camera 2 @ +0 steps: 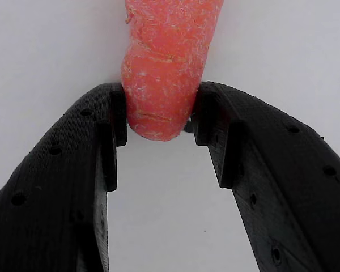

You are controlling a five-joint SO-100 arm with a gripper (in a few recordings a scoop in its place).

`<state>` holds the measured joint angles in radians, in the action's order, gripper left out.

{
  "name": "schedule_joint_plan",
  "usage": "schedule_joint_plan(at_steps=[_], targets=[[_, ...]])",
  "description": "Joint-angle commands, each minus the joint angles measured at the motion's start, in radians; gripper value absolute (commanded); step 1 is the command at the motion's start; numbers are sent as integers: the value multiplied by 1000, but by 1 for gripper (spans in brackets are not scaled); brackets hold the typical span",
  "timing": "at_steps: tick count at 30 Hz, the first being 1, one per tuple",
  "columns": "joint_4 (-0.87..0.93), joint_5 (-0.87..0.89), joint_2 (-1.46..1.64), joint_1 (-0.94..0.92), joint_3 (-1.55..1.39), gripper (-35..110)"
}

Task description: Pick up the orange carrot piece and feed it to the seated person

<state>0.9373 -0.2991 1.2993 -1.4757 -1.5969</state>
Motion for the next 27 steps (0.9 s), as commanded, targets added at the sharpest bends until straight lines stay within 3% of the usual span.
schedule_joint_plan(at_steps=[1,14,27], targets=[[-9,-15,41,-12,75,-3],[-9,-20,43,15,623,-3],[-9,-21,25,367,1215,-3]])
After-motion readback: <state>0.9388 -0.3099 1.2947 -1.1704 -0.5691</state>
